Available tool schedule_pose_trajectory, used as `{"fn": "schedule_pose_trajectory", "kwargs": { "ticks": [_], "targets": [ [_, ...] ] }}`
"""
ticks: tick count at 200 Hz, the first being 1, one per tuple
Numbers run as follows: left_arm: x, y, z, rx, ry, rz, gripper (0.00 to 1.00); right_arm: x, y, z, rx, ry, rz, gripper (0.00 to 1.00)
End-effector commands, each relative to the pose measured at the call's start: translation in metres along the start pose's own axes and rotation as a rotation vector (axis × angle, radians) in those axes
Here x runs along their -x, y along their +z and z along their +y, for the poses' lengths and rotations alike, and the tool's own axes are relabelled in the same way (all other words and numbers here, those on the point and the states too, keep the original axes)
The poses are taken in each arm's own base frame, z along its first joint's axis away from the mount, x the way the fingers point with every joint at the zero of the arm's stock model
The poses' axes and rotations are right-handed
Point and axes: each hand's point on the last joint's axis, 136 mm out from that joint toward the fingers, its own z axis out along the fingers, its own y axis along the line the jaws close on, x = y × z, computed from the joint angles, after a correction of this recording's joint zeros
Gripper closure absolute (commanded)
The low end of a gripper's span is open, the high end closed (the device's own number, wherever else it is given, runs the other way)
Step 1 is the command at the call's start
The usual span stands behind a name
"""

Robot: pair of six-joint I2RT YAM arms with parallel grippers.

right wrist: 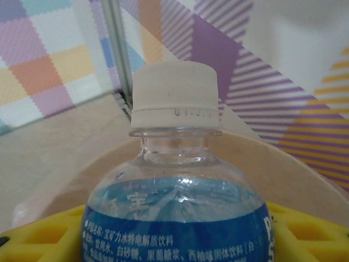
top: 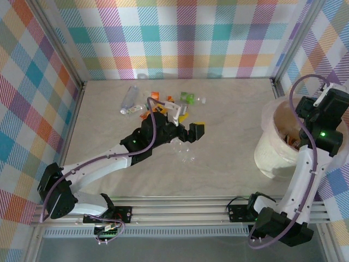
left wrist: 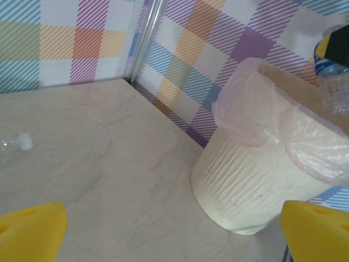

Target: Put the plastic bottles in the bin

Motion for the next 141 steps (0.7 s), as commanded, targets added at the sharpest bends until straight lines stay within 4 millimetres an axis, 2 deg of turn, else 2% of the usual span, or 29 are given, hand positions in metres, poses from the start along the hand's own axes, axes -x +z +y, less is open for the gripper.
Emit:
{"fn": "schedule_pose_trajectory", "kwargs": {
  "ticks": [1, 40, 75, 105, 141],
  "targets": [
    [0.009, 0.002, 0.003, 0.015, -0.029, -0.010, 0.00, -0.022, 0.009, -0.015, -0.073, 0.018, 0.078, 0.48],
    [0.016, -0.004, 0.030, 0.131, -0.085, -0.069, 0.00, -0.042, 0.020, -0.016, -0.085, 0.010, 0.146, 0.48],
    [0.018, -0.015, 0.054, 0.214, -0.161, -0.124, 0.00, -0.053, 0.030, -0.024, -0.136, -0.006, 0.196, 0.42],
    [0.016, -0.022, 0.068, 0.251, -0.204, -0.142, 0.00, -0.055, 0.037, -0.027, -0.156, 0.017, 0.209, 0.29],
    [0.012, -0.024, 0.075, 0.268, -0.225, -0.142, 0.00, -0.049, 0.037, -0.012, -0.070, 0.049, 0.182, 0.17]
  ]
}}
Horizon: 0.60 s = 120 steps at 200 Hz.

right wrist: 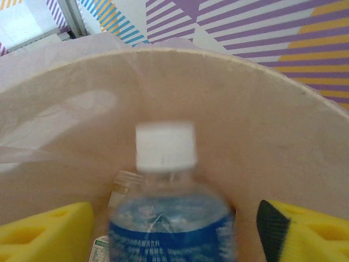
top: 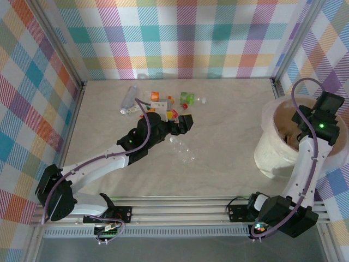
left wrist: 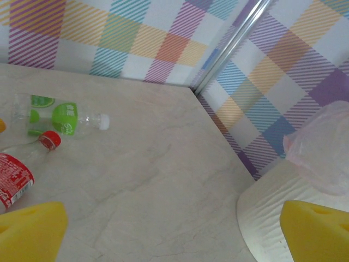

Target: Put the plastic bottles in the bin

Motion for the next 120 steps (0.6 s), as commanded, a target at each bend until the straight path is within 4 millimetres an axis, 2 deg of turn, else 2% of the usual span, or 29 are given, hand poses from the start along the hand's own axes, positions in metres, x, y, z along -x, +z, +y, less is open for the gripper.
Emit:
{"fn": "schedule_pose_trajectory", "kwargs": {
  "ticks": [1, 66, 120],
  "targets": [
    [0.018, -0.008, 0.000, -0.006, -0.044, -0.068, 0.00, 0.006, -0.003, 0.006, 0.044, 0.033, -0.030, 0.17],
    [0.016, -0.008, 0.010, 0.037, -0.063, -0.069, 0.00, 0.014, -0.022, 0.016, 0.125, 0.067, -0.109, 0.10],
    [0.014, -0.006, 0.021, 0.081, -0.094, -0.074, 0.00, 0.023, -0.046, 0.037, 0.269, 0.088, -0.188, 0.00]
  ]
}}
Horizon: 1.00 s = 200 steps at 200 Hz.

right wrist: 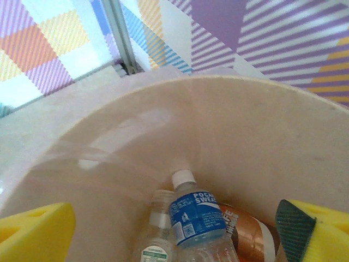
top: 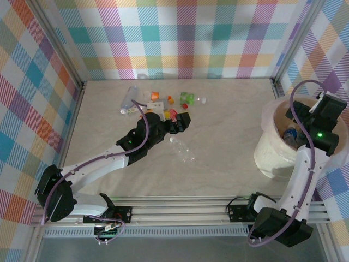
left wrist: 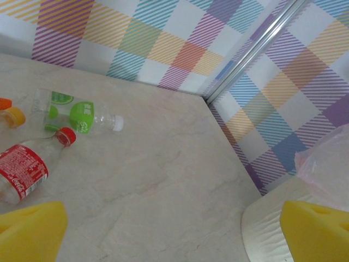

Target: Put the plastic bottles in the bin

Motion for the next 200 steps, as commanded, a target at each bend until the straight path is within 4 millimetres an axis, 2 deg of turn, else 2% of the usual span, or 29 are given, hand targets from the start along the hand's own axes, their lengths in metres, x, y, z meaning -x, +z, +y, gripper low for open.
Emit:
{"fn": "schedule_pose_trajectory", "kwargs": {
  "ticks": [1, 37, 74, 102, 157, 200],
  "targets": [
    [0.012, -0.004, 0.007, 0.023, -0.034, -0.046, 0.00, 0.009, -0.009, 0.016, 0.100, 0.024, -0.061, 0.00],
    [0.010, -0.002, 0.016, 0.061, -0.056, -0.040, 0.00, 0.016, -0.025, 0.043, 0.263, 0.073, -0.116, 0.00],
    [0.005, 0.003, 0.030, 0.117, -0.084, -0.015, 0.00, 0.021, -0.057, 0.100, 0.609, 0.101, -0.126, 0.00],
    [0.002, 0.004, 0.041, 0.160, -0.105, -0.001, 0.00, 0.018, -0.077, 0.134, 0.767, 0.067, -0.129, 0.00],
    [0.002, 0.000, 0.070, 0.259, -0.142, 0.011, 0.00, 0.000, -0.110, 0.196, 1.014, -0.032, -0.098, 0.00],
    [0.005, -0.007, 0.103, 0.378, -0.175, 0.021, 0.00, -0.020, -0.114, 0.234, 1.120, -0.060, -0.038, 0.00]
  ]
}}
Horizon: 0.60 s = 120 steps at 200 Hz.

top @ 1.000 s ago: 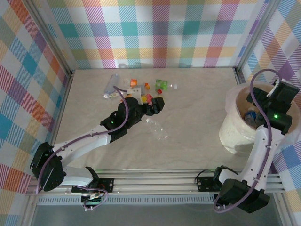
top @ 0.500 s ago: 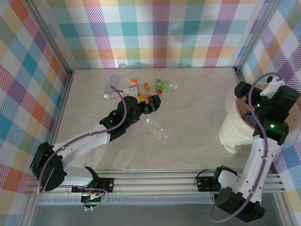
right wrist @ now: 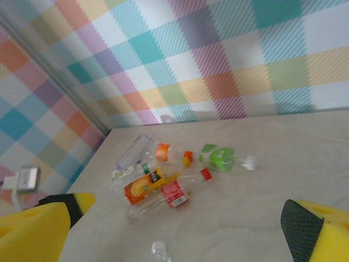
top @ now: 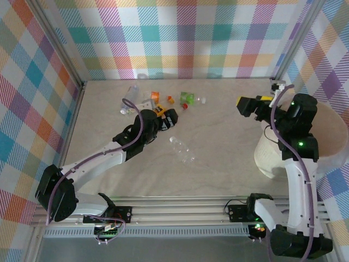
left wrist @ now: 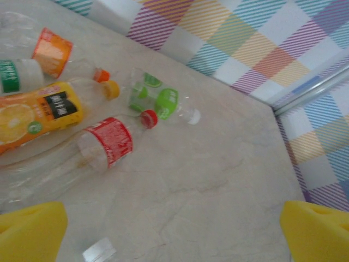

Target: Put the plastic bottles in the bin

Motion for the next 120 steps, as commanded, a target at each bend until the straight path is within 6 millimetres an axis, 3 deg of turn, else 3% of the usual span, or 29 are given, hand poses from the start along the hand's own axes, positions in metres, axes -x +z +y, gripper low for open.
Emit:
{"fn": "schedule_pose_trajectory", "kwargs": {
  "ticks": [1, 25, 64, 120],
  "targets": [
    [0.012, 0.000, 0.022, 0.100, -0.033, -0.011, 0.00, -0.001, 0.015, 0.016, 0.083, -0.003, -0.007, 0.00],
    [0.016, 0.004, 0.050, 0.219, -0.032, 0.021, 0.00, -0.019, 0.036, 0.032, 0.147, -0.008, 0.035, 0.00],
    [0.025, 0.010, 0.099, 0.396, -0.021, 0.100, 0.00, -0.049, 0.066, 0.041, 0.157, -0.015, 0.124, 0.00],
    [0.051, 0.037, 0.150, 0.520, 0.021, 0.178, 0.00, -0.075, 0.084, 0.052, 0.179, -0.020, 0.204, 0.00]
  ]
}}
